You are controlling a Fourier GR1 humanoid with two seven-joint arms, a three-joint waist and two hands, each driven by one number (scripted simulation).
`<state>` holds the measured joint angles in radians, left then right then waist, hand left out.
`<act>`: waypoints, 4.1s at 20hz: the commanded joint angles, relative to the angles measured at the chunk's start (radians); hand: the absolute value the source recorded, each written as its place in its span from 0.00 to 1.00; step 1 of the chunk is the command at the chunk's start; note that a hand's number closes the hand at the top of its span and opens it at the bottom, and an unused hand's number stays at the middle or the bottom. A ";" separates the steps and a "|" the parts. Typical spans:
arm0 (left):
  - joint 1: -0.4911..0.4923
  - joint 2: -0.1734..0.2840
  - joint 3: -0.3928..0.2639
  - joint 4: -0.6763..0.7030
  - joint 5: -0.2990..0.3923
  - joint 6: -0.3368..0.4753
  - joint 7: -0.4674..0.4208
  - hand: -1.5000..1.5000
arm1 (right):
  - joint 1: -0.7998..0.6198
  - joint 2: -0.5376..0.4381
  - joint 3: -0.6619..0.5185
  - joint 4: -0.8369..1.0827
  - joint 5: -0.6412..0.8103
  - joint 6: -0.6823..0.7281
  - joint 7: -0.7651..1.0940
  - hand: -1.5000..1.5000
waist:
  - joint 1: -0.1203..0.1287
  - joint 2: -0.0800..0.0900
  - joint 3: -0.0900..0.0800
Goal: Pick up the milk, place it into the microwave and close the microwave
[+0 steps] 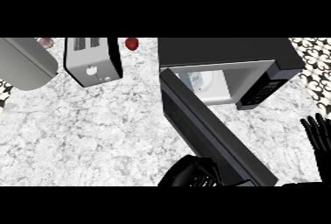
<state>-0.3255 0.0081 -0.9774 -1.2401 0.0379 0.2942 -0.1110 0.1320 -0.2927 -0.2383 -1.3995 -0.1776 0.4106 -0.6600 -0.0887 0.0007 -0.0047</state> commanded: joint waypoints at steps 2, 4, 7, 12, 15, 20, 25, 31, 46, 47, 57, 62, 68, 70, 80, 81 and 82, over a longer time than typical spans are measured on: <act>-0.097 -0.008 -0.080 0.042 0.121 0.176 -0.013 1.00 | 0.001 -0.031 -0.022 -0.114 -0.104 0.049 0.113 0.00 | -0.018 0.007 -0.001; -0.122 -0.008 -0.078 0.024 0.150 0.228 -0.018 1.00 | 0.001 -0.065 -0.021 -0.137 -0.113 0.079 0.124 0.00 | -0.043 0.008 -0.003; -0.152 -0.008 -0.076 0.040 0.216 0.296 -0.054 1.00 | 0.015 -0.079 -0.017 -0.157 -0.139 0.122 0.123 0.00 | -0.055 0.013 -0.002; -0.242 -0.008 -0.055 0.053 0.291 0.350 -0.106 1.00 | 0.000 -0.118 0.024 -0.221 -0.175 0.196 0.163 0.00 | -0.085 0.019 -0.003; -0.302 -0.008 -0.032 0.092 0.335 0.363 -0.114 1.00 | -0.005 -0.138 0.024 -0.243 -0.221 0.225 0.185 0.00 | -0.117 0.026 -0.002; -0.364 -0.008 0.003 0.141 0.417 0.412 -0.109 1.00 | -0.019 -0.149 0.044 -0.296 -0.260 0.232 0.225 0.00 | -0.157 0.036 -0.003; -0.458 -0.008 0.069 0.208 0.492 0.433 -0.092 1.00 | -0.031 -0.170 0.039 -0.319 -0.326 0.247 0.258 0.00 | -0.187 0.048 -0.002; -0.504 -0.008 0.183 0.232 0.600 0.438 -0.175 1.00 | -0.031 -0.189 0.044 -0.349 -0.386 0.261 0.292 0.00 | -0.207 0.065 -0.006; -0.597 -0.008 0.253 0.369 0.735 0.402 -0.312 1.00 | -0.074 -0.263 0.016 -0.394 -0.484 0.279 0.342 0.00 | -0.258 0.087 -0.003; -0.610 -0.008 0.259 0.376 0.746 0.401 -0.306 1.00 | -0.074 -0.265 0.008 -0.391 -0.495 0.269 0.347 0.00 | -0.260 0.086 -0.002; -0.614 -0.008 0.255 0.403 0.806 0.388 -0.386 1.00 | -0.089 -0.297 0.005 -0.400 -0.555 0.271 0.380 0.00 | -0.269 0.093 -0.001; -0.614 -0.008 0.245 0.416 0.823 0.388 -0.424 1.00 | -0.101 -0.312 -0.010 -0.397 -0.589 0.270 0.386 0.00 | -0.274 0.097 0.001; -0.619 -0.008 0.246 0.434 0.853 0.384 -0.451 1.00 | -0.099 -0.342 -0.018 -0.398 -0.614 0.273 0.410 0.00 | -0.277 0.096 0.001; -0.621 -0.008 0.238 0.430 0.859 0.383 -0.471 1.00 | -0.112 -0.348 -0.021 -0.399 -0.623 0.269 0.414 0.00 | -0.275 0.098 0.001; -0.635 -0.008 0.226 0.448 0.908 0.385 -0.498 1.00 | -0.123 -0.389 -0.023 -0.408 -0.694 0.291 0.441 0.00 | -0.281 0.097 0.002; -0.634 -0.008 0.226 0.456 0.908 0.376 -0.505 1.00 | -0.115 -0.381 -0.022 -0.402 -0.706 0.294 0.438 0.00 | -0.279 0.098 0.004; -0.639 -0.008 0.221 0.452 0.911 0.382 -0.509 1.00 | -0.121 -0.390 -0.014 -0.410 -0.711 0.305 0.443 0.00 | -0.281 0.098 0.003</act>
<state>-0.8938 -0.0004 -0.7958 -0.8727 0.9272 0.6931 -0.6377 0.0165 -0.6701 -0.2632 -1.8013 -0.8622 0.6959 -0.2254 -0.3625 0.0851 -0.0007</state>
